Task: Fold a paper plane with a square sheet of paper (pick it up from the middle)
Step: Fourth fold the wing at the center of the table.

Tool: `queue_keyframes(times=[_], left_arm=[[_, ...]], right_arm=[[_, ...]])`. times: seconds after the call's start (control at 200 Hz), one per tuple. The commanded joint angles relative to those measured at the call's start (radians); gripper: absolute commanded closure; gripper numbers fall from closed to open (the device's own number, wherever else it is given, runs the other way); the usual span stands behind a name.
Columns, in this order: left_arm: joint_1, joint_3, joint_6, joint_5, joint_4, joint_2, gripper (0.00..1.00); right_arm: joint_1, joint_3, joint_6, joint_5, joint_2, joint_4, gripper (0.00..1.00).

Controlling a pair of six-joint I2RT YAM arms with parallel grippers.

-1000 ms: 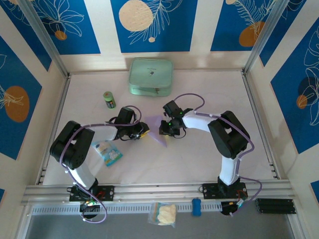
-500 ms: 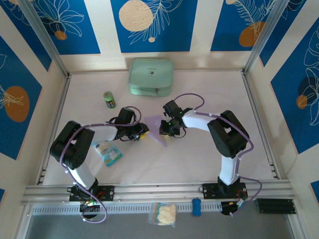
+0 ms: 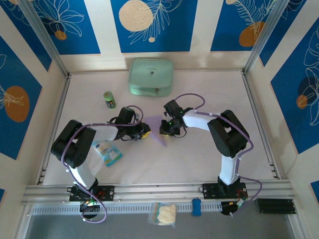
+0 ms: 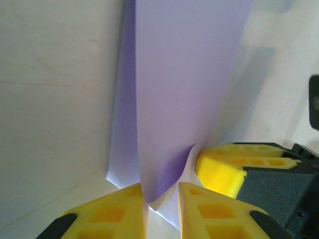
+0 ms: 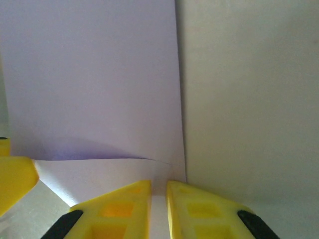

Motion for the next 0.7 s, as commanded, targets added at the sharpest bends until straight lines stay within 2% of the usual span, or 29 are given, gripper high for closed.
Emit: queue_keyframes(times=[0.0, 0.245, 0.365, 0.505, 0.695], left_arm=[[-0.004, 0.037, 0.064, 0.049, 0.015, 0.025, 0.78], [0.006, 0.05, 0.082, 0.039, 0.001, 0.034, 0.87], [0.004, 0.053, 0.041, 0.02, 0.013, 0.021, 0.92], [-0.01, 0.054, -0.028, -0.018, 0.023, -0.001, 0.94], [-0.037, 0.088, -0.067, -0.076, -0.045, -0.006, 0.94]], right_arm=[[-0.008, -0.025, -0.045, -0.01, 0.029, -0.004, 0.82], [-0.026, -0.025, -0.177, -0.047, -0.039, 0.049, 0.79], [-0.039, -0.054, -0.222, -0.036, -0.113, 0.092, 0.69], [-0.028, -0.155, -0.249, 0.056, -0.223, 0.173, 0.65], [0.112, -0.305, -0.341, 0.345, -0.33, 0.276, 0.64]])
